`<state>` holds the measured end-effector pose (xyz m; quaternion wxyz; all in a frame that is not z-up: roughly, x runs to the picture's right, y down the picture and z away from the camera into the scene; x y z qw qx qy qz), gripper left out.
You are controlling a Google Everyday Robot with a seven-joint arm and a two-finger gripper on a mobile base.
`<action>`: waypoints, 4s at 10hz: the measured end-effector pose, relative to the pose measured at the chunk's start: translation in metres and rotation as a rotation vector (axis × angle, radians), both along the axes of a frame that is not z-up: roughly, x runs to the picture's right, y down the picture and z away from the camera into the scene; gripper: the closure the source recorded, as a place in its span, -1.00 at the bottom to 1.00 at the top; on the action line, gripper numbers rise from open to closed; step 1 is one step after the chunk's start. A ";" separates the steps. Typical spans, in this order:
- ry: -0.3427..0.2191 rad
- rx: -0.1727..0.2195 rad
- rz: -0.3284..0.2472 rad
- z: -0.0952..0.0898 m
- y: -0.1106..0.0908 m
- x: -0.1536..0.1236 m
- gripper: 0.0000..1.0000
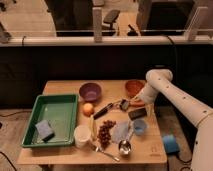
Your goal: Place brush in tray
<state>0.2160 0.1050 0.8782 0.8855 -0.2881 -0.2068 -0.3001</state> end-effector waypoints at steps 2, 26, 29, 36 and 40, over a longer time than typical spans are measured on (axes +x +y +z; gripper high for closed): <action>-0.001 0.014 -0.009 -0.004 -0.005 -0.012 -0.60; 0.050 -0.007 0.057 0.053 -0.012 -0.142 -0.09; 0.054 -0.021 0.066 0.061 -0.011 -0.139 0.51; 0.065 -0.033 0.082 0.061 -0.014 -0.129 1.00; 0.057 -0.032 0.089 0.058 -0.015 -0.125 1.00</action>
